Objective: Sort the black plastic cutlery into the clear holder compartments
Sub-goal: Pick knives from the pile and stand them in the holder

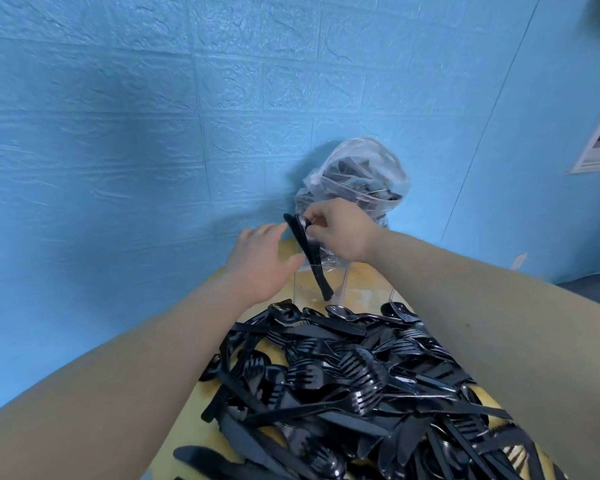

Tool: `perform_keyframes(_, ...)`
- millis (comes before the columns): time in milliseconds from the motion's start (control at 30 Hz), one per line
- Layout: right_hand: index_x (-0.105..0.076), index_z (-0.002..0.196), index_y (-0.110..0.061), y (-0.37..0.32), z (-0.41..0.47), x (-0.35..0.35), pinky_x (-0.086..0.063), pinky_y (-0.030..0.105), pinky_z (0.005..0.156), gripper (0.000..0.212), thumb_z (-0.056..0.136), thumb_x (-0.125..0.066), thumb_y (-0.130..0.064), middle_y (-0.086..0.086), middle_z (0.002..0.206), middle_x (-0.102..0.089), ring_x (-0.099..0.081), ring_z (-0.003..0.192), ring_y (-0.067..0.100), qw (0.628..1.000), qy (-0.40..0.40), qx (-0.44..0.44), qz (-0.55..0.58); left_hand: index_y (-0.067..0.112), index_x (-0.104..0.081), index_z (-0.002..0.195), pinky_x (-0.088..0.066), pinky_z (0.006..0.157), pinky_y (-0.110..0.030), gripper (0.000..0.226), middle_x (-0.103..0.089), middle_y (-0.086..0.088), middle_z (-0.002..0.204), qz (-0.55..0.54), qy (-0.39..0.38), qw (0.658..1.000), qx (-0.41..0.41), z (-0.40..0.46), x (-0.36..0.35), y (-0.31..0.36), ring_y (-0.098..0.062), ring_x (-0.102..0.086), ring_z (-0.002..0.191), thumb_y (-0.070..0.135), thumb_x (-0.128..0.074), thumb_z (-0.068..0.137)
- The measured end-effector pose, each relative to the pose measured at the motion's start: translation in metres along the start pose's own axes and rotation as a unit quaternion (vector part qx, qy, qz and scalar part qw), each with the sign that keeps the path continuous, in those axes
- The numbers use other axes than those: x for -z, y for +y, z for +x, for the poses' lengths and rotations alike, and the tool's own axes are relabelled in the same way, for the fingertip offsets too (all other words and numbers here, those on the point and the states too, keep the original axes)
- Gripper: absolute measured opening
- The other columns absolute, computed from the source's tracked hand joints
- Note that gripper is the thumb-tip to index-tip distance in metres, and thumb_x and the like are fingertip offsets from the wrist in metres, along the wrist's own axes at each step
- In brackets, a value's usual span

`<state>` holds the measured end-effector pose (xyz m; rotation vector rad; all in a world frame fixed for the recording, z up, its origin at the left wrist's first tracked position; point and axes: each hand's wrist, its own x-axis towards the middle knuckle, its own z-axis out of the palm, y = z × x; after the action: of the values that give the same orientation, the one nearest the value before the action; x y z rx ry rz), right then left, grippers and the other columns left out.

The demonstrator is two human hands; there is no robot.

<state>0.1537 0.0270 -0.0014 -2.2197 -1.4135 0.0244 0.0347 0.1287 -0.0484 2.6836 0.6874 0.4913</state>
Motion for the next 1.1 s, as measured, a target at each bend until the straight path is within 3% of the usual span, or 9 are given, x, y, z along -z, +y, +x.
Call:
perform_keyframes(200, -0.059, 0.121, -0.011, 0.012, 0.006, -0.019, -0.040, 0.025, 0.079, 0.038, 0.085, -0.065, -0.020, 0.004, 0.106, -0.063, -0.057, 0.097, 0.020, 0.998, 0.050, -0.018, -0.046, 0.022, -0.027, 0.149, -0.019, 0.115, -0.040, 0.071, -0.032, 0.001, 0.153, -0.031, -0.024, 0.999, -0.018, 0.004, -0.005, -0.008, -0.025, -0.024, 0.139, 0.054, -0.047, 0.089)
perform_keyframes(333, -0.051, 0.133, -0.010, 0.015, 0.010, -0.023, -0.039, 0.024, 0.089, 0.054, 0.083, -0.068, -0.024, 0.007, 0.124, -0.061, -0.055, 0.114, 0.022, 0.997, 0.027, -0.021, -0.066, 0.021, -0.024, 0.150, -0.022, 0.114, -0.040, 0.071, -0.028, 0.002, 0.155, -0.039, -0.034, 0.999, -0.012, 0.001, -0.002, -0.005, -0.026, -0.020, 0.140, 0.050, -0.051, 0.091)
perform_keyframes(433, -0.055, 0.128, -0.012, 0.012, 0.015, -0.024, -0.032, 0.021, 0.074, 0.046, 0.084, -0.065, -0.021, 0.005, 0.110, -0.065, -0.057, 0.103, 0.022, 0.996, 0.017, -0.012, -0.088, 0.023, -0.023, 0.150, -0.022, 0.113, -0.038, 0.071, -0.028, 0.003, 0.154, -0.043, -0.041, 0.998, -0.022, 0.000, 0.000, -0.005, -0.024, -0.020, 0.141, 0.051, -0.051, 0.091)
perform_keyframes(567, -0.064, 0.115, -0.015, 0.007, 0.016, -0.027, -0.034, 0.024, 0.068, 0.032, 0.084, -0.062, -0.017, -0.001, 0.087, -0.061, -0.052, 0.081, 0.016, 0.997, 0.030, -0.005, -0.073, 0.024, -0.023, 0.150, -0.019, 0.113, -0.036, 0.068, -0.029, 0.002, 0.154, -0.047, -0.056, 0.997, -0.026, 0.001, 0.001, -0.007, -0.023, -0.021, 0.141, 0.049, -0.049, 0.092)
perform_keyframes(767, -0.059, 0.125, -0.011, 0.005, -0.003, -0.018, -0.038, 0.021, 0.082, 0.041, 0.086, -0.064, -0.020, 0.005, 0.113, -0.065, -0.059, 0.099, 0.020, 0.997, 0.048, 0.004, -0.063, 0.017, -0.023, 0.150, -0.019, 0.115, -0.038, 0.073, -0.026, -0.001, 0.155, -0.035, -0.062, 0.997, -0.012, -0.015, -0.002, -0.011, -0.025, -0.020, 0.142, 0.055, -0.044, 0.092)
perform_keyframes(833, -0.061, 0.121, -0.011, -0.001, -0.019, -0.012, -0.040, 0.022, 0.084, 0.036, 0.086, -0.064, -0.018, 0.004, 0.110, -0.066, -0.059, 0.094, 0.017, 0.997, 0.071, 0.016, -0.040, 0.019, -0.023, 0.150, -0.020, 0.116, -0.038, 0.072, -0.027, 0.001, 0.155, -0.039, -0.064, 0.997, -0.012, -0.026, -0.003, -0.018, -0.022, -0.022, 0.141, 0.055, -0.045, 0.092)
perform_keyframes(933, -0.066, 0.108, -0.014, -0.011, -0.047, -0.009, -0.045, 0.020, 0.078, 0.023, 0.086, -0.066, -0.016, -0.006, 0.088, -0.064, -0.056, 0.078, 0.009, 0.996, 0.086, 0.027, -0.004, 0.024, -0.028, 0.148, -0.027, 0.114, -0.041, 0.068, -0.032, 0.006, 0.152, -0.044, -0.065, 0.997, -0.024, -0.045, -0.001, -0.026, -0.018, -0.032, 0.137, 0.056, -0.046, 0.090)
perform_keyframes(1033, -0.070, 0.093, -0.015, -0.018, -0.072, -0.012, -0.039, 0.003, 0.062, 0.008, 0.086, -0.067, -0.016, -0.015, 0.072, -0.057, -0.054, 0.068, 0.004, 1.000, 0.023, 0.014, 0.015, 0.026, -0.043, 0.141, -0.027, 0.112, -0.036, 0.051, -0.041, 0.006, 0.146, -0.063, -0.039, 0.997, -0.020, -0.066, 0.003, -0.034, -0.016, -0.038, 0.132, 0.041, -0.053, 0.094)
perform_keyframes(1100, -0.071, 0.093, -0.016, -0.018, -0.085, -0.019, -0.039, 0.003, 0.066, 0.010, 0.087, -0.063, -0.015, -0.012, 0.078, -0.063, -0.059, 0.076, 0.008, 0.997, -0.054, 0.009, -0.048, 0.027, -0.051, 0.134, -0.026, 0.113, -0.034, 0.040, -0.046, 0.006, 0.142, -0.060, -0.034, 0.998, -0.011, -0.081, 0.004, -0.042, -0.015, -0.039, 0.132, 0.034, -0.054, 0.095)
